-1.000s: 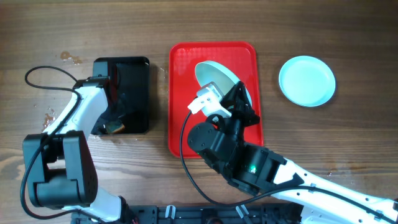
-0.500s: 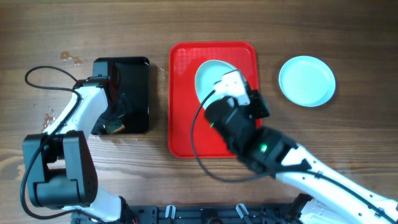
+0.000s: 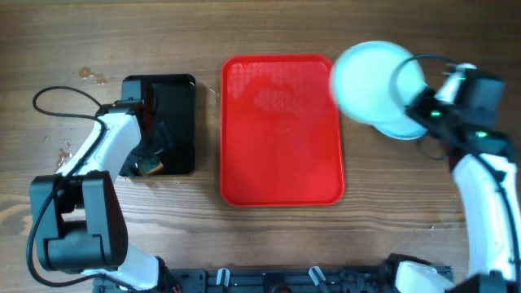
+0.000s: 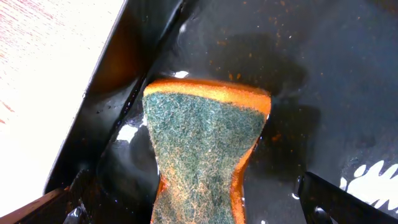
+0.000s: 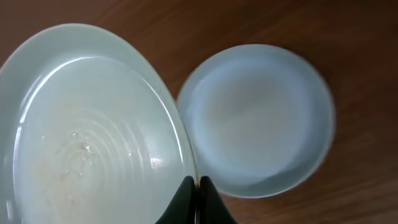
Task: Clean dirty plates on tray and stack at the side
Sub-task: 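Stack the plate onto the plate stack right of the red tray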
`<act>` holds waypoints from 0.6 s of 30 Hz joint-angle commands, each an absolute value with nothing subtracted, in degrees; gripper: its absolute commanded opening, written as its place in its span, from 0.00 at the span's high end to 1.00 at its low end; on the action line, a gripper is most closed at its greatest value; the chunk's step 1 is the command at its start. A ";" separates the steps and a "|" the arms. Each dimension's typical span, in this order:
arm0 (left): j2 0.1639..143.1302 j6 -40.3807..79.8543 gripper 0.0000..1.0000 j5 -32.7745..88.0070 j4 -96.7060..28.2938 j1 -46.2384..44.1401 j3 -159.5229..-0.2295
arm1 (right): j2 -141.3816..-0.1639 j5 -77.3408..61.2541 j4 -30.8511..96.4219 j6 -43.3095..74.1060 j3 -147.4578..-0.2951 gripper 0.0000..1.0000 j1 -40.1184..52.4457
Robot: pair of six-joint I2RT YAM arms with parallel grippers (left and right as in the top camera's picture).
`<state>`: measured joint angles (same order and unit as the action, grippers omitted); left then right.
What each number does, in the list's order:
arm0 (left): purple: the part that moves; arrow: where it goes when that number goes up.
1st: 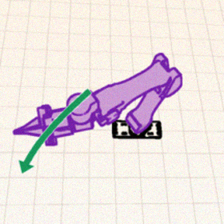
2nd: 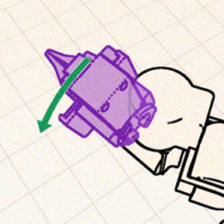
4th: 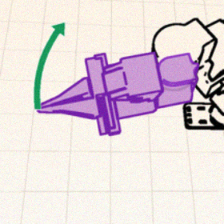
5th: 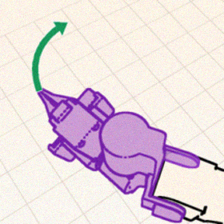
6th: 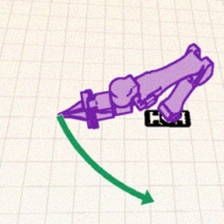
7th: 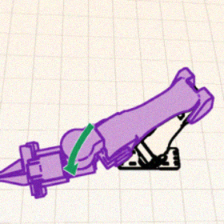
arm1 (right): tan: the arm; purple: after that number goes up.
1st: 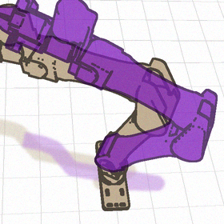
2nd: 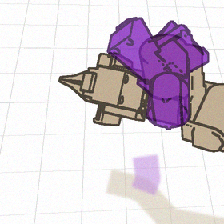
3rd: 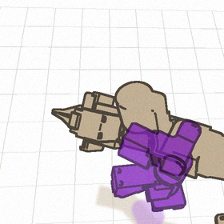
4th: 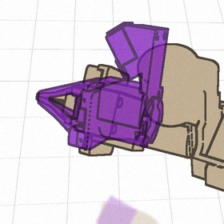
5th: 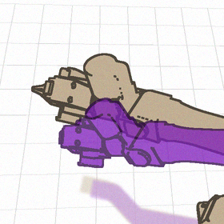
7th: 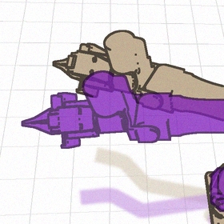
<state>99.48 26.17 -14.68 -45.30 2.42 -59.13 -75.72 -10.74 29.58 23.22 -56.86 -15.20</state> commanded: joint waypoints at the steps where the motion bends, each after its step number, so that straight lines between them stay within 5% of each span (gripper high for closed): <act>1: 99.33 25.69 0.00 -14.39 -45.17 2.74 -59.09 | -81.84 -16.40 27.57 24.64 -58.13 0.96 -22.37; 10: 99.33 25.69 0.00 -14.39 -45.17 2.74 -59.09 | -96.25 -16.38 21.85 23.94 -58.13 0.95 -25.32; 11: 99.33 25.69 0.00 -14.39 -45.17 2.74 -59.09 | -96.25 -16.36 21.45 22.83 -58.13 0.66 -25.32; 12: 99.33 25.69 0.00 -14.39 -45.17 2.74 -59.09 | -95.68 -16.40 21.41 22.55 -58.15 0.53 -25.32; 18: 99.33 25.69 0.00 -14.39 -45.17 2.74 -59.09 | -84.16 -22.13 22.74 22.65 -58.17 0.50 -25.21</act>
<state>99.48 26.17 -14.68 -45.15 2.42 -59.13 -92.33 -16.62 22.48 23.53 -56.99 -25.43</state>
